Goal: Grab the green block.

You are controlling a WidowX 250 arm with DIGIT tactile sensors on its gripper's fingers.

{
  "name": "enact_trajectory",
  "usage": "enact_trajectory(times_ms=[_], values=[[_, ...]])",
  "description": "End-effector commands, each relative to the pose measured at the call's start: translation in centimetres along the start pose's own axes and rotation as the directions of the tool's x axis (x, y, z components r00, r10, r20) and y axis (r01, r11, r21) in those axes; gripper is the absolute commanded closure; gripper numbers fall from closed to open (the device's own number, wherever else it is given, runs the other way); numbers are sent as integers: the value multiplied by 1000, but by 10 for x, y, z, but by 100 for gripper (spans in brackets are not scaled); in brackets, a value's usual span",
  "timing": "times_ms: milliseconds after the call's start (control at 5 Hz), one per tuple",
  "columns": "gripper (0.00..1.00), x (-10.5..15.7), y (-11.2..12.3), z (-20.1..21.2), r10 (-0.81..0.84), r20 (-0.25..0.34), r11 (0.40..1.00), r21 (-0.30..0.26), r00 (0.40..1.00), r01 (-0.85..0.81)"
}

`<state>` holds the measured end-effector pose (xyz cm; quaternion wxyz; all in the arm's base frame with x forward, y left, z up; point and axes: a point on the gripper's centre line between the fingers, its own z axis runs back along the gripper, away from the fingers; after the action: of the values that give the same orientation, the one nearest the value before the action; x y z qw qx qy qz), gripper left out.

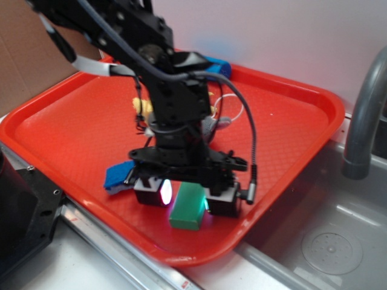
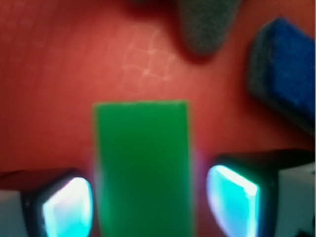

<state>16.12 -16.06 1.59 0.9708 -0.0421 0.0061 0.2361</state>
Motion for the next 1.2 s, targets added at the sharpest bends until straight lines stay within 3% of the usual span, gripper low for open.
enact_trajectory(times_ms=[0, 200, 400, 600, 800, 1000], values=[[100, 6, 3, -1, 31, 36, 999, -9, 999, -31], [100, 16, 8, 25, 24, 27, 999, -29, 999, -23], [100, 34, 20, 76, -152, -24, 986, -71, 988, 150], [100, 49, 36, 127, -267, 19, 961, -64, 963, 268], [100, 60, 63, 167, -348, 21, 932, -105, 937, 348], [100, 69, 99, 203, -282, 80, 955, -72, 956, 288]])
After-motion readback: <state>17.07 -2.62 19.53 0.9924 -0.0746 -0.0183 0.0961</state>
